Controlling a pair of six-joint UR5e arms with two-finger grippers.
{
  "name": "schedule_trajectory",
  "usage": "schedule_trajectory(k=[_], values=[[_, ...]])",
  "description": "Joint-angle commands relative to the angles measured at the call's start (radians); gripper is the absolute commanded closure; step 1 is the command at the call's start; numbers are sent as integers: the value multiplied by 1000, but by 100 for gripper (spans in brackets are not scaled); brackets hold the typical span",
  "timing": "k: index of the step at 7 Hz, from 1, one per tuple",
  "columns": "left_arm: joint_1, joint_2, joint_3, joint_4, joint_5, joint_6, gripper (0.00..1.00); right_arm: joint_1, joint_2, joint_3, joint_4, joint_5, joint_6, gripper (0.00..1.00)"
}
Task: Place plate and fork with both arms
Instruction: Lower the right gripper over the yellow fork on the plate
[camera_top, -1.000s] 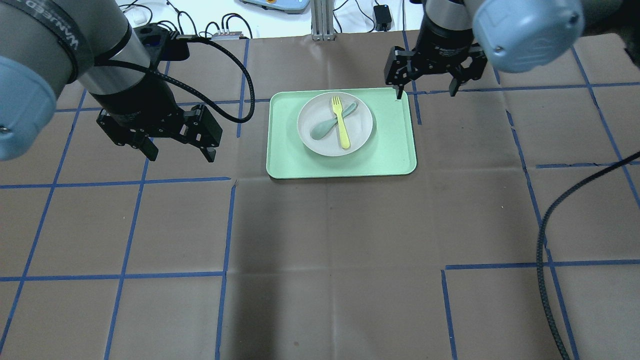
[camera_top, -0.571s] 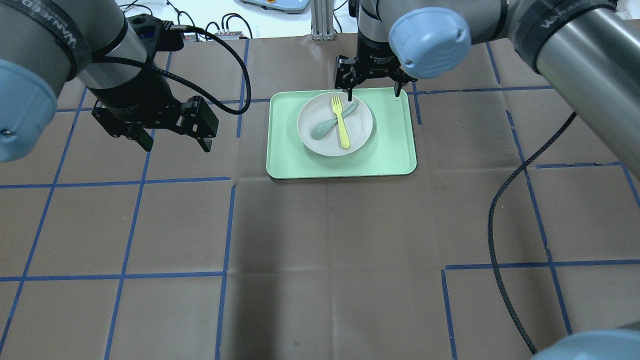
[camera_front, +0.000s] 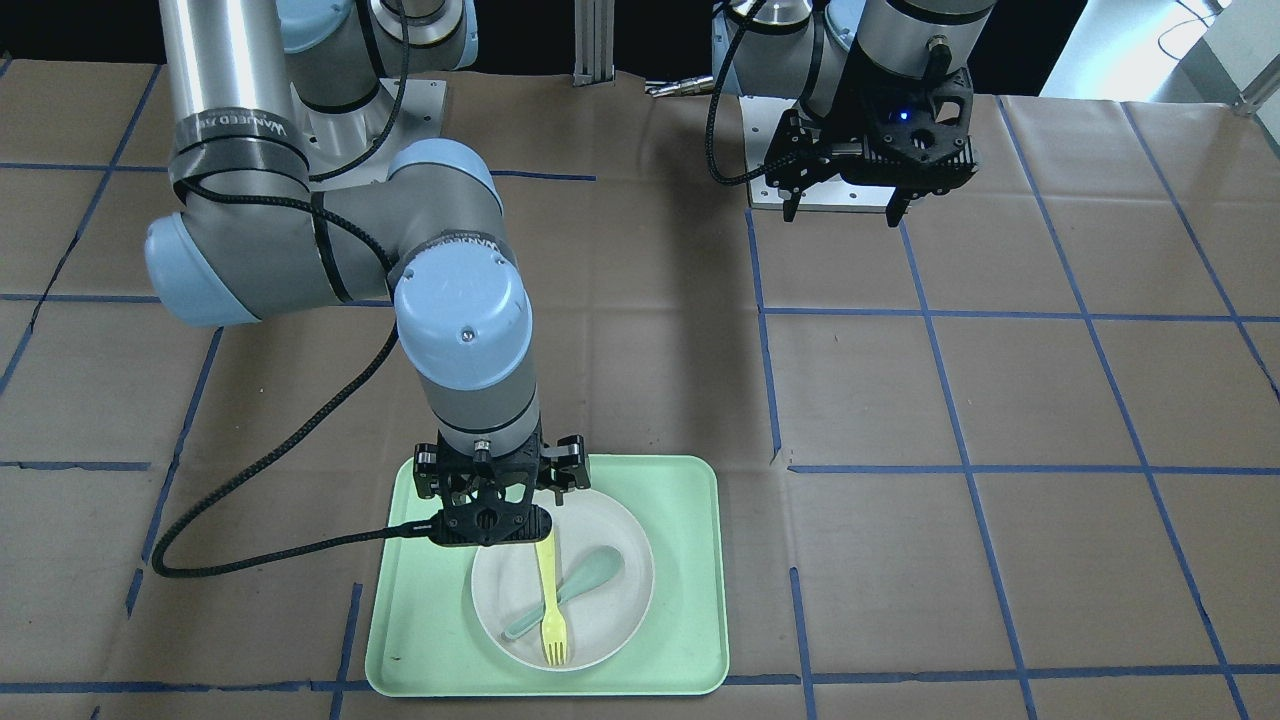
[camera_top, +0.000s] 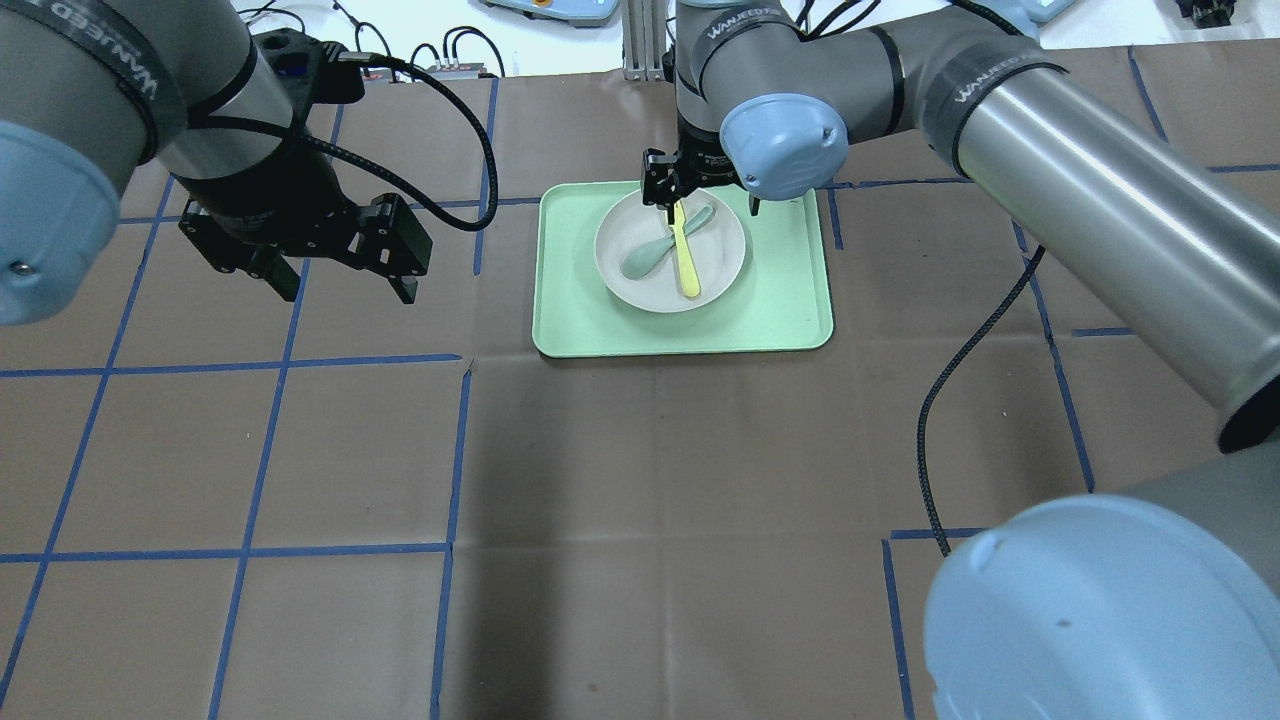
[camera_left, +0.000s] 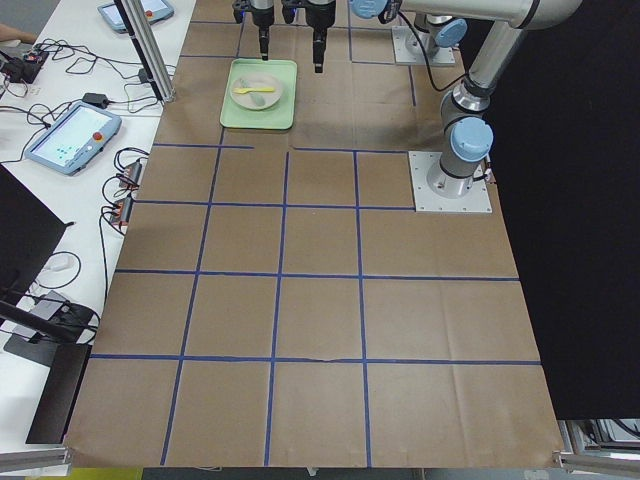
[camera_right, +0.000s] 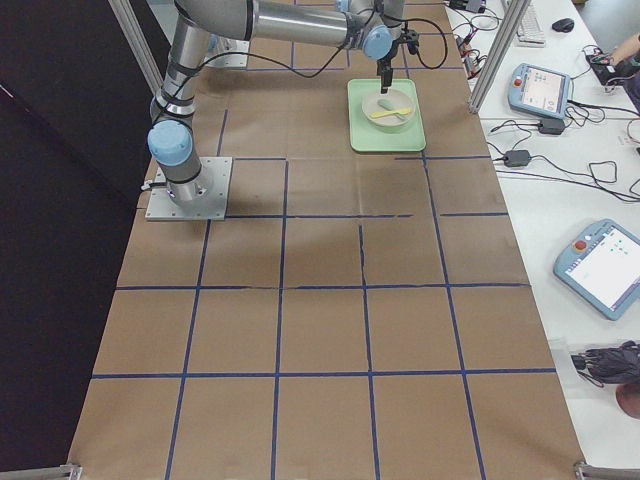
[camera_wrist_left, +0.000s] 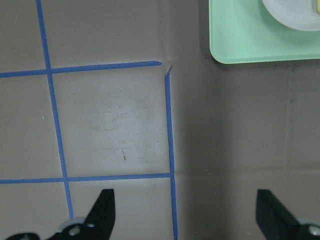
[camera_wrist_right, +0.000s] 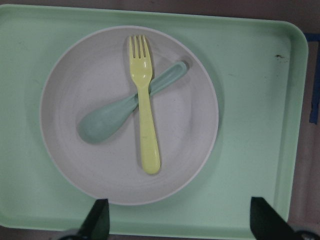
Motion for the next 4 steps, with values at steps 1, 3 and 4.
schedule_trajectory(k=[1, 3, 4], values=[[0, 0, 1, 0, -3, 0, 0, 1, 59, -1, -69, -4, 2, 11], [0, 0, 1, 0, -4, 0, 0, 1, 81, -1, -83, -3, 26, 34], [0, 0, -1, 0, -4, 0, 0, 1, 90, -1, -84, -3, 28, 42]])
